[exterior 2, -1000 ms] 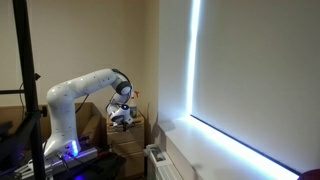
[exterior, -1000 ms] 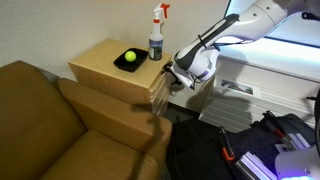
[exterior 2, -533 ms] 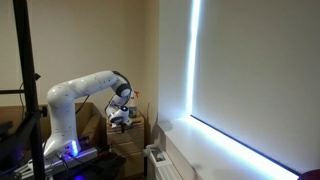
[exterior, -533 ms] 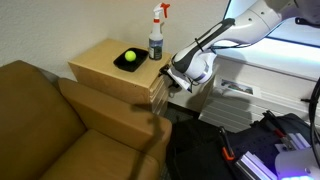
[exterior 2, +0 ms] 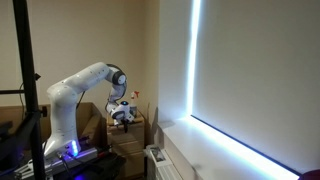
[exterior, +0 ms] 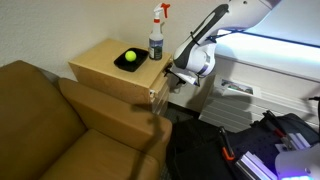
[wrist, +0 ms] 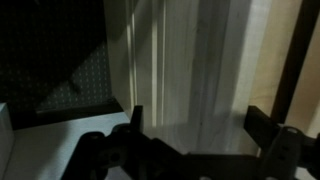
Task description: Pull out the nightstand shelf
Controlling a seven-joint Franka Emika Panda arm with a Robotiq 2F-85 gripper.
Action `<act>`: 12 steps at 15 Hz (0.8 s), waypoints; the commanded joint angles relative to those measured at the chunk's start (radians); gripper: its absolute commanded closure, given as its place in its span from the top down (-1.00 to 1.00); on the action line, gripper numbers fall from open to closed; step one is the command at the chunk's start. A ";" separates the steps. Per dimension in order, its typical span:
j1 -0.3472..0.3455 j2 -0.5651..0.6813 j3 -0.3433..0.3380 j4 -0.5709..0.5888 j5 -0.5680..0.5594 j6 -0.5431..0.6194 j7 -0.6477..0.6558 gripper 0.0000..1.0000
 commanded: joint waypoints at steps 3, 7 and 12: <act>0.073 -0.160 -0.248 -0.183 0.071 -0.048 -0.009 1.00; 0.132 -0.248 -0.407 -0.329 0.083 -0.062 -0.009 1.00; 0.343 -0.328 -0.696 -0.396 0.113 -0.212 0.047 1.00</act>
